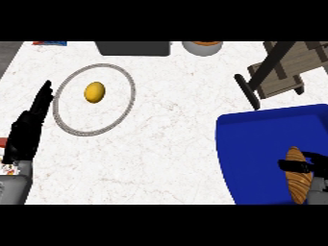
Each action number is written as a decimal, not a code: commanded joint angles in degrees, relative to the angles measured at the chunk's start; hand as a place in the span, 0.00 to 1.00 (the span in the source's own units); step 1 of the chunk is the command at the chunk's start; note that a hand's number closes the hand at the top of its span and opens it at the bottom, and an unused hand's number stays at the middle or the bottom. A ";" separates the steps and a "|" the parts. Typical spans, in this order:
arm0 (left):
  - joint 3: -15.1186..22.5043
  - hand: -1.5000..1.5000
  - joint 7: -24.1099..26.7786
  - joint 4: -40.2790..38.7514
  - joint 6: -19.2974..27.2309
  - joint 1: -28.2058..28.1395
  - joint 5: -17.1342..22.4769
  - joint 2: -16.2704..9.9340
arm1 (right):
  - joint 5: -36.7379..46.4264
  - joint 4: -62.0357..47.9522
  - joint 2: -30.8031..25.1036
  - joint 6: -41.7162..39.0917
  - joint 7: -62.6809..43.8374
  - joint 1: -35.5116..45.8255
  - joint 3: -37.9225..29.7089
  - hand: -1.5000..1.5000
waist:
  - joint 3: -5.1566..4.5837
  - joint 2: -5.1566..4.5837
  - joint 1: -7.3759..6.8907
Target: Pick the croissant from the tray and place it in the tiered basket
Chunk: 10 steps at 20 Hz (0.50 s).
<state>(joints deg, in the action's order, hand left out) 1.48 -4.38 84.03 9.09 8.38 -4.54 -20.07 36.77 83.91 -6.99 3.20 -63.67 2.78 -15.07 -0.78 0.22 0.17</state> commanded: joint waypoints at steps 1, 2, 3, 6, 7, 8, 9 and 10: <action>0.29 0.50 -1.17 -0.76 0.67 1.66 -1.54 1.37 | -1.32 -3.42 -2.10 -5.08 -1.01 0.37 0.37 1.00 | 0.78 -0.26 -0.11; -1.53 0.50 0.79 0.43 -1.31 -1.45 0.26 0.23 | -0.13 -2.52 -0.89 -3.25 -4.79 3.33 0.61 1.00 | 0.77 -0.21 -0.39; -0.97 0.50 2.10 -1.50 -1.23 -1.52 -0.58 1.08 | -0.87 -3.33 -0.94 -2.49 -3.76 3.76 -0.52 1.00 | 0.77 -0.24 -0.29; -0.52 0.50 2.15 -2.63 -0.55 -0.41 -1.30 2.26 | -1.19 -2.80 2.93 3.33 -0.34 2.80 -2.38 1.00 | 0.78 -0.28 -0.10; -1.72 0.50 1.23 -3.02 -0.44 1.24 -1.69 1.25 | 0.95 3.07 4.93 3.15 -4.26 1.27 -0.18 1.00 | 0.75 -0.20 0.10; -1.12 0.50 1.46 -2.49 -0.76 1.76 -1.36 1.25 | 5.83 -3.29 4.00 4.64 -9.15 14.53 1.13 1.00 | 0.74 -0.46 -1.18; -0.38 0.50 1.65 -1.97 -2.65 1.11 -0.82 0.35 | 8.63 -2.96 3.54 2.76 -14.91 20.42 1.94 1.00 | 0.60 -0.66 -2.89; 1.67 0.50 0.50 -1.67 -1.50 4.37 -2.09 2.30 | 11.27 -5.68 3.69 4.21 -13.72 24.93 2.65 1.00 | 0.54 -1.51 -4.86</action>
<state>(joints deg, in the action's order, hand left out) 1.26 -3.50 82.59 8.02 9.78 -5.81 -18.84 41.90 81.61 -4.44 4.35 -64.38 13.70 -14.76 -0.42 -0.27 -1.45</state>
